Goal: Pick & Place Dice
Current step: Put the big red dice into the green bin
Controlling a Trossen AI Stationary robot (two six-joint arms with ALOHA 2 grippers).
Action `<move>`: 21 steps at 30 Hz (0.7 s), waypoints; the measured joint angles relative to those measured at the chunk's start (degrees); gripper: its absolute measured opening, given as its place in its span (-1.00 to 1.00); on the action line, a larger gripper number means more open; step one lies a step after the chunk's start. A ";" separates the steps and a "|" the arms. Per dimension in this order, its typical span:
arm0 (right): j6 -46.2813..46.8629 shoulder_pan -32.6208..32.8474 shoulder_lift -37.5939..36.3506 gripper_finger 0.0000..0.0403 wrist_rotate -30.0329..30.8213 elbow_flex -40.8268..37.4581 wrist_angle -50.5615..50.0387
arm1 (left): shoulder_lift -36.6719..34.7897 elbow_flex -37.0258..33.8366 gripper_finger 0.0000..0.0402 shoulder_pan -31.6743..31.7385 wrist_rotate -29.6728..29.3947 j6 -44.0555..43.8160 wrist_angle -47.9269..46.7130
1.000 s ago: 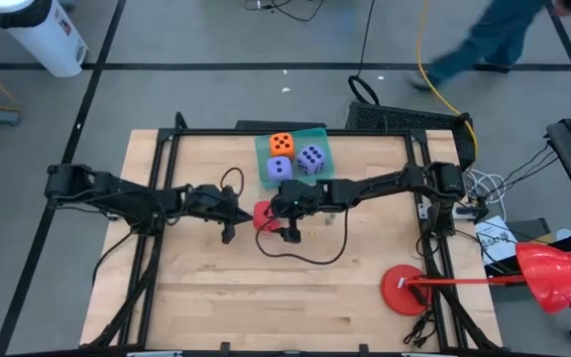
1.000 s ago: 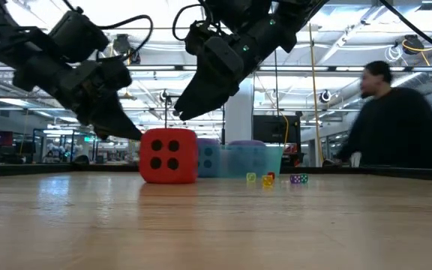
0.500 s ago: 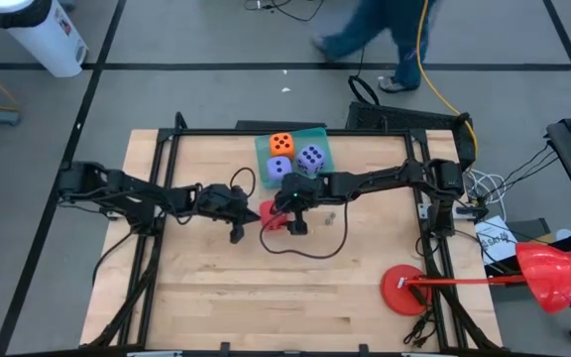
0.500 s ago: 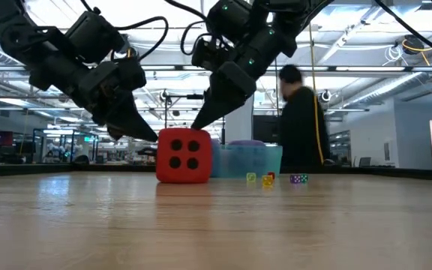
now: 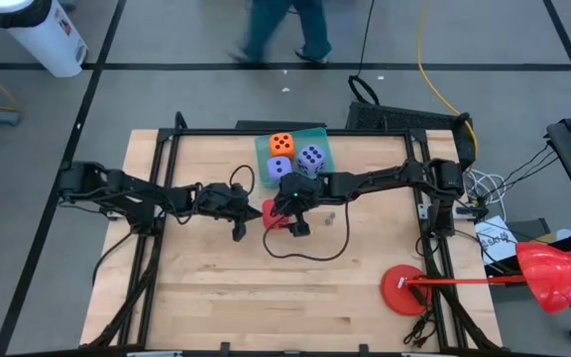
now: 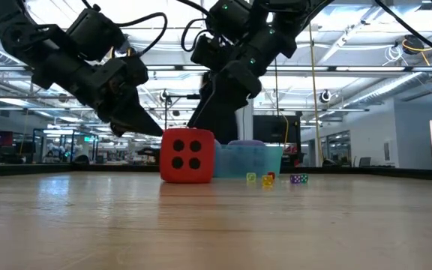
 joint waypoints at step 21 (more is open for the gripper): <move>1.39 -1.71 5.45 0.99 -0.88 0.28 -0.11 | -0.26 0.00 -0.97 -1.86 -2.81 2.78 1.56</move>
